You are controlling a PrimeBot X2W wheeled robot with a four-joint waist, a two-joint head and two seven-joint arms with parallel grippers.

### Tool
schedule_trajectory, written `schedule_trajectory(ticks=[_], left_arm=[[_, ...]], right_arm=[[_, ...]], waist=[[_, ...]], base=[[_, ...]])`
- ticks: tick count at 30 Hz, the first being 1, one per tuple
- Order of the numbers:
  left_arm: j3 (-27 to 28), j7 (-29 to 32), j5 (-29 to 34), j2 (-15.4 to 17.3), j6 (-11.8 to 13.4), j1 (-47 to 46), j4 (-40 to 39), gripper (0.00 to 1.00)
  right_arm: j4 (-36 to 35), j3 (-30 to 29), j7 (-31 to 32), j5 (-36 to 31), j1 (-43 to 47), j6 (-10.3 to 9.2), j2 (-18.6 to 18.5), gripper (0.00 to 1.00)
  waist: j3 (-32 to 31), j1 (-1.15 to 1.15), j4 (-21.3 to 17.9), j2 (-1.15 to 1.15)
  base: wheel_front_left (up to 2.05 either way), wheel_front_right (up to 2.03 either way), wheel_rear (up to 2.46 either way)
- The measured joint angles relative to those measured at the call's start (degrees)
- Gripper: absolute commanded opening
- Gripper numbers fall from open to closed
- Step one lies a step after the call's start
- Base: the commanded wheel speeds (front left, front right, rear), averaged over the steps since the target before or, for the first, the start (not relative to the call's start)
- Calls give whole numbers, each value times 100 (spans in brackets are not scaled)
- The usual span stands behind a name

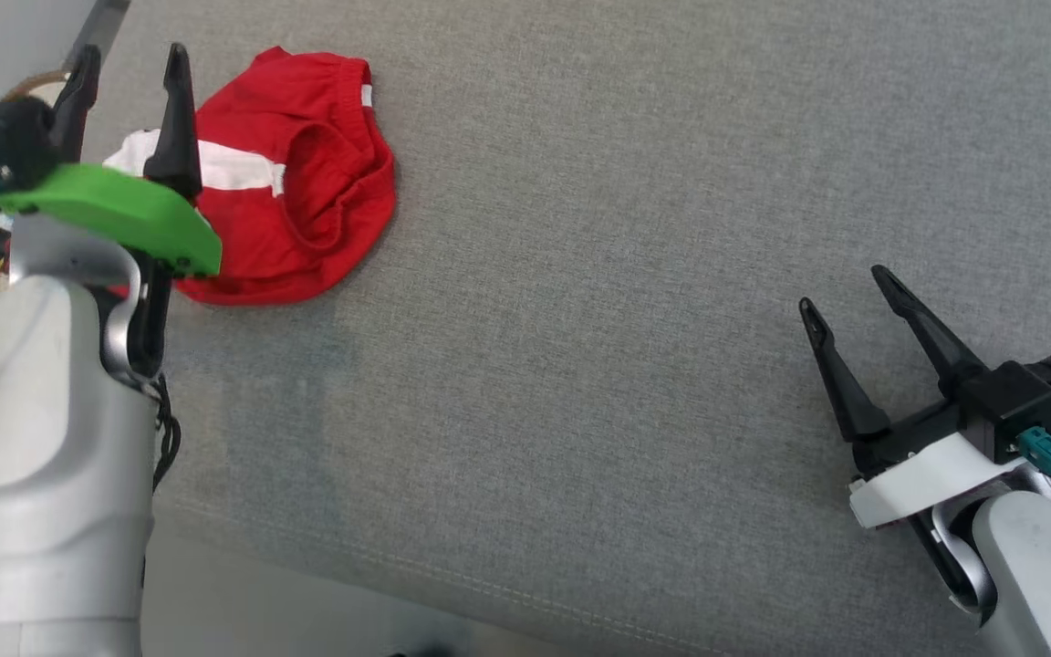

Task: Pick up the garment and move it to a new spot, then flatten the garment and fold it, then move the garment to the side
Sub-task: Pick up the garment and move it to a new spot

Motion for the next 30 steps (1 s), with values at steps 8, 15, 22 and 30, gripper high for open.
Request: schedule_trajectory(ticks=[8, 15, 22, 30], left_arm=[[-412, 1917, -1508, 194, -147, -1458, 1838, 100], [-870, 2063, -2070, 433, -146, -1489, 2268, 100], [-1155, 1752, -2348, 616, -148, -1607, 2538, 0], [-1622, 482, -2559, 858, -143, -1338, 2234, 0]], right_arm=[[-345, -170, -15, -133, -338, 1, -131, 100], [-539, -300, -29, -182, -437, 4, -105, 100], [-637, -345, -62, -205, -491, 9, -79, 100], [-365, -297, -42, -175, -546, 2, 110, 100]], waist=[[814, 0, -353, 0], [1155, -1, -583, 0], [1360, -1, -700, 0], [1056, -1, -764, 0]], base=[[0, 0, 0], [0, 0, 0], [0, 0, 0], [0, 0, 0]])
